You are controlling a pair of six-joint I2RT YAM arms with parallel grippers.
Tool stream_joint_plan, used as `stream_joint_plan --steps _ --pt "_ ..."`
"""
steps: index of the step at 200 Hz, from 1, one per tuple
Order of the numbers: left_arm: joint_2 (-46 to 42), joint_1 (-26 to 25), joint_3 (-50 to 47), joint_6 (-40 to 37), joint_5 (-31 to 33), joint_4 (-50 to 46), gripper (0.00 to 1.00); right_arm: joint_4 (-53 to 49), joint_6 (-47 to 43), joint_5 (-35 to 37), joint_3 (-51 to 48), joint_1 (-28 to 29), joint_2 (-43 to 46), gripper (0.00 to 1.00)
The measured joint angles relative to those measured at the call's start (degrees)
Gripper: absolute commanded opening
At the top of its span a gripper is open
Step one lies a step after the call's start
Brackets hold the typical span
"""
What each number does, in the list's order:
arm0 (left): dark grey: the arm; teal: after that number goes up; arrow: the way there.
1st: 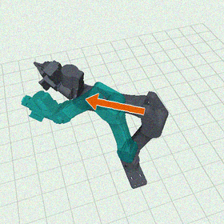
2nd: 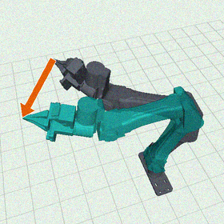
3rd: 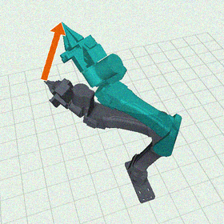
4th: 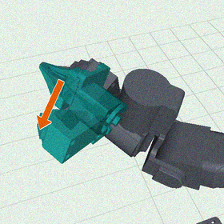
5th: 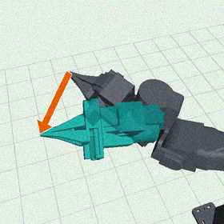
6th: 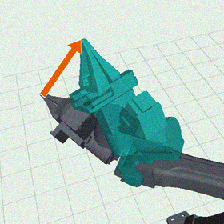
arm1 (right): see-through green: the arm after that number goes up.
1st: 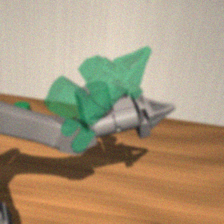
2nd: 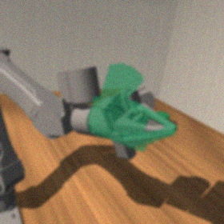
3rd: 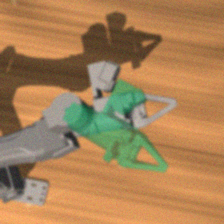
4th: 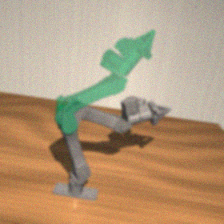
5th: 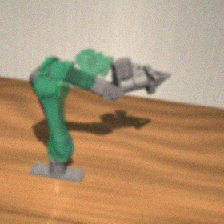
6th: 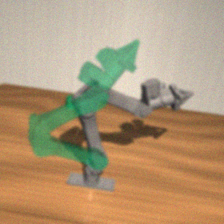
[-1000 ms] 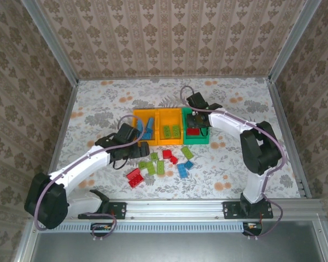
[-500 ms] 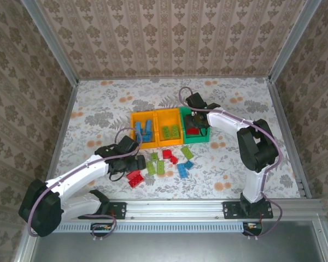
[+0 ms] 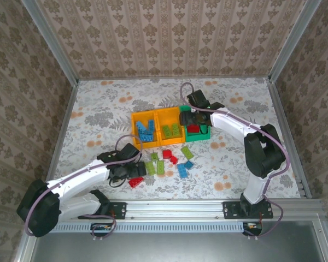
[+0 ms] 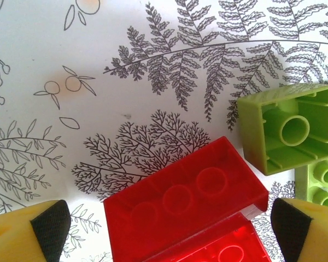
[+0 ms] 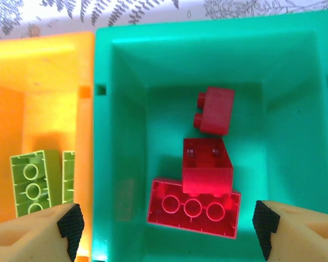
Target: Sort the legos into containers by color
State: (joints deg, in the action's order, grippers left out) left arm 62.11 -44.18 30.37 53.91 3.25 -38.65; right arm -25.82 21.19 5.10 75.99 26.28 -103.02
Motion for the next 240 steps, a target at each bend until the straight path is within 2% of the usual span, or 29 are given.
stream_joint_plan --steps 49,132,240 --pt "1.14 0.02 -0.04 0.76 -0.02 2.21 0.9 -0.07 0.02 -0.28 -0.85 0.0 0.0 0.85" --pt "2.27 1.53 -0.35 1.99 -0.2 4.42 0.65 0.33 0.44 -1.01 -2.03 0.0 0.46 0.86" --pt "-0.31 1.92 -0.46 1.9 0.24 3.04 0.63 0.35 1.31 -1.07 -2.78 0.0 1.49 0.86"
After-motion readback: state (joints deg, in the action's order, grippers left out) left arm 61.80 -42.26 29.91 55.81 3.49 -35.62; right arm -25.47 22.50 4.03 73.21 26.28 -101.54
